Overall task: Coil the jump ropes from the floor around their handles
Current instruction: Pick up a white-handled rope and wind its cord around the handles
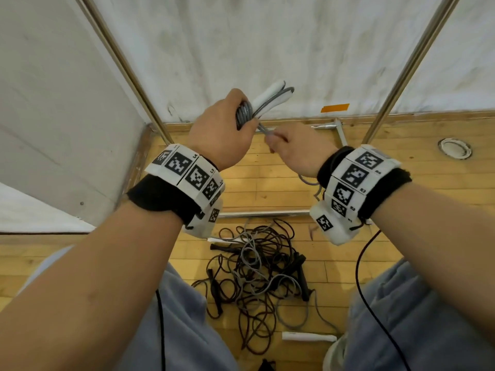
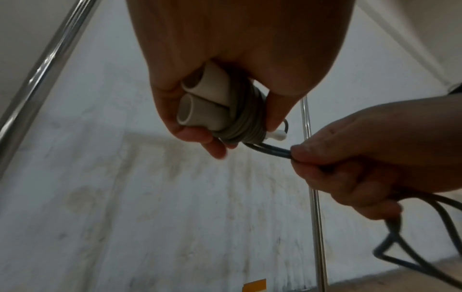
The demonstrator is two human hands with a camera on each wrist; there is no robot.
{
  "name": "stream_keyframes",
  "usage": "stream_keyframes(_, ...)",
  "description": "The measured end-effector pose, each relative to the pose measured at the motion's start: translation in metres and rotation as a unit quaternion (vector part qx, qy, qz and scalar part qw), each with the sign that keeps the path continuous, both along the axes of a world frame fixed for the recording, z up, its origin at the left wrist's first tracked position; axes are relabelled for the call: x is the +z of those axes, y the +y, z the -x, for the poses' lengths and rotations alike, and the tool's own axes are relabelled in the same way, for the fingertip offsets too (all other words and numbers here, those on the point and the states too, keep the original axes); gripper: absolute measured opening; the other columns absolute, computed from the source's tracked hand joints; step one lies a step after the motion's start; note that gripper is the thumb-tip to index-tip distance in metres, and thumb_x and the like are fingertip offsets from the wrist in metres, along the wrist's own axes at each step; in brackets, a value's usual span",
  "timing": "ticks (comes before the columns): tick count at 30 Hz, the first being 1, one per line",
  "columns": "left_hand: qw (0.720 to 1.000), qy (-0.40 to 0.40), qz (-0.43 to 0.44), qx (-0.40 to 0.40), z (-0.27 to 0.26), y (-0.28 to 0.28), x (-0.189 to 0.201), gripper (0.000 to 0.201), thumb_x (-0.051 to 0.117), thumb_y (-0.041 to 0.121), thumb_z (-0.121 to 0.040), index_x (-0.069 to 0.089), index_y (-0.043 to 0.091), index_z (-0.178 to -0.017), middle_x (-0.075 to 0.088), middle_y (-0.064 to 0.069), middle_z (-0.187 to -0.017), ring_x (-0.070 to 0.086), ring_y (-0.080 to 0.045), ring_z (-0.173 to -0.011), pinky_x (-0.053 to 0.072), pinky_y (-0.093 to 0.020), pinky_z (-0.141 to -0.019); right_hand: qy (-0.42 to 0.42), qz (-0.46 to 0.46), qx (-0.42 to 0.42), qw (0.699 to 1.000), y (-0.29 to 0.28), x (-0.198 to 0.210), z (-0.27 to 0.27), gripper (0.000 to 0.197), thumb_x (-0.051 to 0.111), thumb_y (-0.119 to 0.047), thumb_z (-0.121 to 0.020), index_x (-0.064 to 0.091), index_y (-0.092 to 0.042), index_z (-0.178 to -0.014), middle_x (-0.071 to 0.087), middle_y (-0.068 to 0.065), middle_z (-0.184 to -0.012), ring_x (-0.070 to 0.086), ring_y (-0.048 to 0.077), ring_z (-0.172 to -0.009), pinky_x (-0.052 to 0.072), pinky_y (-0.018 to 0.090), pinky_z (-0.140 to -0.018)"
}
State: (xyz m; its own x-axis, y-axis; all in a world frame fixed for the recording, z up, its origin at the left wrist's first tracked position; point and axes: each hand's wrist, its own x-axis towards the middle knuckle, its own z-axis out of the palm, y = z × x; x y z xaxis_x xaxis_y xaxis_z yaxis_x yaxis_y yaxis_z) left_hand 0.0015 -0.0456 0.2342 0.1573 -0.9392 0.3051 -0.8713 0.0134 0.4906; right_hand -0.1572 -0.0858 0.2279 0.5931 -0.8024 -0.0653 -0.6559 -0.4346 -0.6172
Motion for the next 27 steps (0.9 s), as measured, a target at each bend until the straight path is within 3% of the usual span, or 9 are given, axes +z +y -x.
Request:
stream_keyframes(5,0.997,-0.069,-0.032,0.018,-0.006,-0.001,-0.011,0.028,0.053,0.036,-0.094,0.045,0.018,-0.114,0.048,0.005,-0.091,0.048,-0.02,-0.074,0.036,-0.032,-0.063,0.103,0.06,0.045,0.992,-0.001,0.011,0.0,0.037,0.043,-0.027,-0.098,0.04,-0.019,-0.062,0.043,-0.001,-0.06,0.039,0.013,-0.054,0.026,0.028,-0.049)
stream_keyframes(9,0.99,-0.103,-0.088,0.028,-0.01,0.001,-0.015,0.036,0.051,0.035,-0.095,0.042,0.024,-0.128,0.053,0.0,-0.103,0.054,-0.023,-0.086,0.042,-0.036,-0.071,0.155,0.089,0.078,0.981,0.007,0.012,0.003,0.047,0.029,-0.038,-0.101,0.041,-0.012,-0.063,0.041,0.002,-0.058,0.039,0.016,-0.052,0.027,0.029,-0.049)
stream_keyframes(11,0.985,-0.125,-0.115,0.03,-0.009,0.002,-0.016,0.034,0.05,0.036,-0.096,0.043,0.023,-0.126,0.056,-0.005,-0.109,0.057,-0.031,-0.094,0.047,-0.042,-0.078,0.173,0.101,0.096,0.975,0.013,0.01,0.001,0.049,0.024,-0.04,-0.102,0.042,-0.011,-0.067,0.04,0.003,-0.058,0.039,0.017,-0.052,0.029,0.029,-0.049)
stream_keyframes(13,0.98,-0.14,-0.133,0.038,-0.009,0.004,-0.017,0.032,0.051,0.036,-0.095,0.041,0.02,-0.122,0.056,-0.008,-0.111,0.057,-0.035,-0.097,0.046,-0.044,-0.081,0.16,0.099,0.097,0.977,0.013,0.009,0.001,0.047,0.029,-0.038,-0.101,0.041,-0.011,-0.064,0.04,0.002,-0.058,0.039,0.017,-0.052,0.028,0.029,-0.049)
stream_keyframes(16,0.977,-0.151,-0.139,0.055,-0.01,0.007,-0.02,0.031,0.053,0.033,-0.095,0.037,0.015,-0.114,0.056,-0.007,-0.093,0.055,-0.031,-0.081,0.042,-0.04,-0.066,0.12,0.104,0.084,0.984,0.009,0.013,0.002,0.04,0.042,-0.029,-0.098,0.038,-0.015,-0.061,0.041,0.0,-0.06,0.038,0.015,-0.054,0.026,0.028,-0.05)
stream_keyframes(19,0.974,-0.178,-0.133,0.045,-0.007,0.01,-0.025,0.027,0.053,0.032,-0.094,0.034,0.016,-0.105,0.047,0.003,-0.071,0.046,-0.018,-0.056,0.031,-0.03,-0.05,0.072,0.127,0.082,0.986,0.008,0.016,0.004,0.032,0.042,-0.029,-0.098,0.054,-0.013,-0.073,0.046,-0.002,-0.063,0.043,0.016,-0.058,0.029,0.029,-0.052)
stream_keyframes(23,0.968,-0.2,-0.148,0.016,0.001,0.01,-0.029,0.03,0.052,0.045,-0.09,0.041,0.02,-0.103,0.039,0.011,-0.067,0.038,-0.008,-0.054,0.022,-0.026,-0.045,0.035,0.195,0.069,0.978,0.006,0.017,0.007,0.03,0.041,-0.032,-0.099,0.062,-0.014,-0.091,0.051,-0.003,-0.072,0.045,0.016,-0.065,0.029,0.029,-0.06)
stream_keyframes(25,0.969,-0.2,-0.147,-0.007,0.002,0.01,-0.028,0.038,0.051,0.059,-0.086,0.044,0.023,-0.095,0.042,0.012,-0.066,0.038,-0.006,-0.054,0.023,-0.025,-0.045,0.024,0.226,0.072,0.971,0.004,0.017,0.01,0.032,0.041,-0.036,-0.098,0.062,-0.015,-0.088,0.052,-0.005,-0.073,0.047,0.017,-0.071,0.032,0.03,-0.062)
stream_keyframes(27,0.969,-0.2,-0.145,-0.026,0.004,0.01,-0.028,0.04,0.049,0.062,-0.086,0.051,0.022,-0.085,0.049,0.009,-0.064,0.043,-0.006,-0.054,0.025,-0.025,-0.045,0.032,0.241,0.062,0.968,0.0,0.017,0.014,0.034,0.043,-0.043,-0.096,0.055,-0.021,-0.074,0.047,-0.01,-0.064,0.045,0.015,-0.067,0.03,0.029,-0.058)
